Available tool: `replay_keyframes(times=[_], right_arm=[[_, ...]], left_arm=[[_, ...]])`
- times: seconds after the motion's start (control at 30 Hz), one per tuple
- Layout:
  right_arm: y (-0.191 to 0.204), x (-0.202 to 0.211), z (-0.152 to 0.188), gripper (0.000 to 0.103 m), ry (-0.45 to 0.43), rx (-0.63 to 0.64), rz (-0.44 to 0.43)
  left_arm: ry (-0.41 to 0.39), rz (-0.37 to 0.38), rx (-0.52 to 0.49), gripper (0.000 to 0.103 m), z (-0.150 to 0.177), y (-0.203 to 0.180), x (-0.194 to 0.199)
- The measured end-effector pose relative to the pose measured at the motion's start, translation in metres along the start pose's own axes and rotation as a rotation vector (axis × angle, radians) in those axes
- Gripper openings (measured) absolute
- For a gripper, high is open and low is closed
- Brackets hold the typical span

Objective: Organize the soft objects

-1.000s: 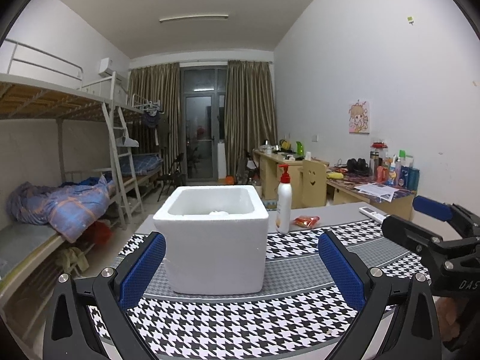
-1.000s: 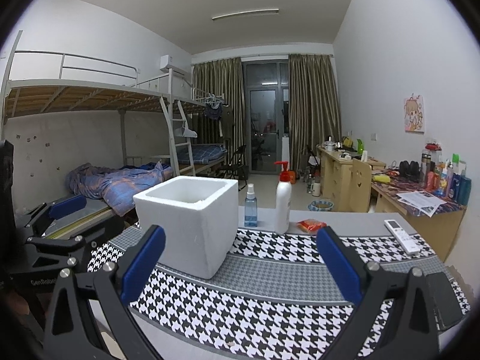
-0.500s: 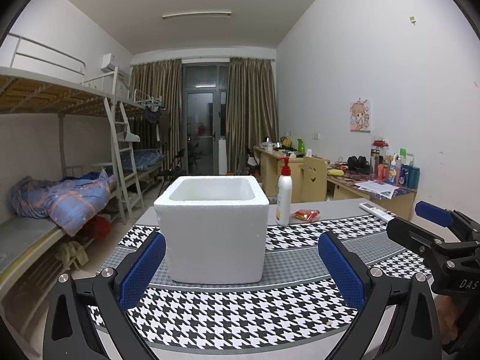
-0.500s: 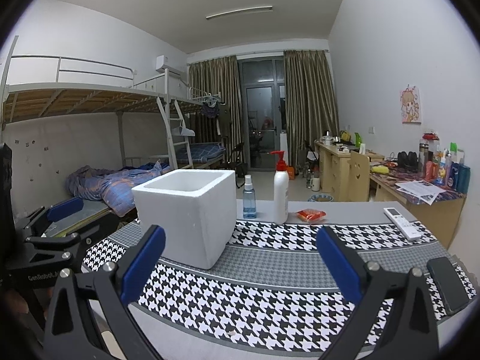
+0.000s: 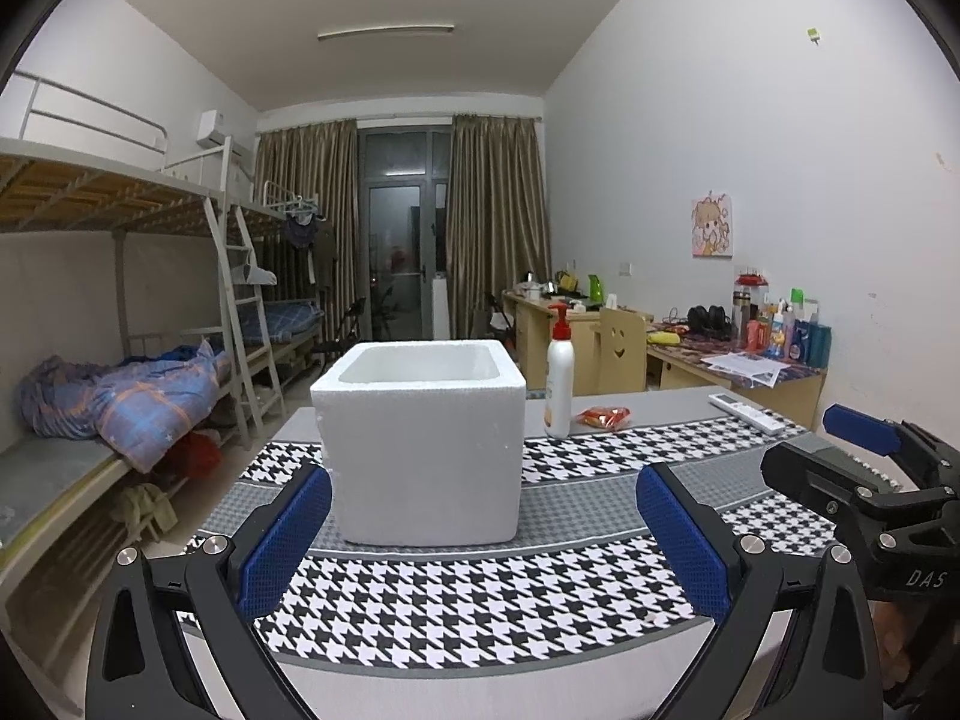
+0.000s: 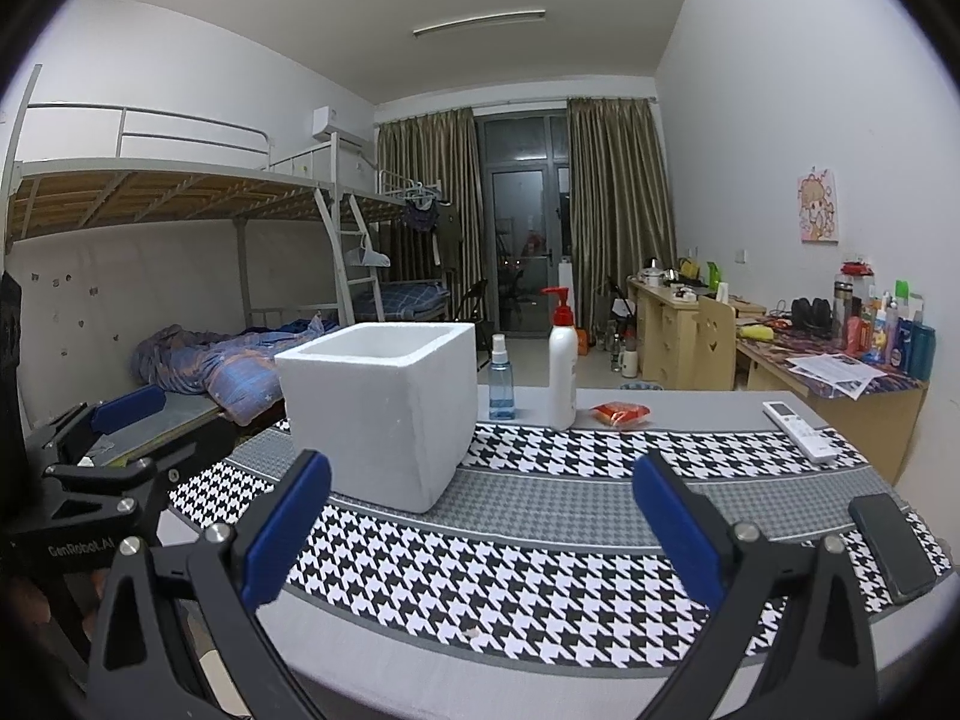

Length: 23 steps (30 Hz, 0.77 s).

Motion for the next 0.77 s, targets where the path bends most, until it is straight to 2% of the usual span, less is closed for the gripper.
replay_keyframes(times=[0.77], right_arm=[[0.0024, -0.0006, 0.0041, 0.102, 0.0, 0.008, -0.005]], left_arm=[[0.002, 0.004, -0.011, 0.102, 0.0033, 0.0025, 0.0024]])
Point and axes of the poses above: each gripper's, at about its wrist camera, not at the fingertips, and x roughly against the way its jaws point, y to its left, z to its underside, the point moved 9 cm from there along -x, roughly the way its jaws point, and after that the axes turned 3 degrees about x, right-handed, at the moved point
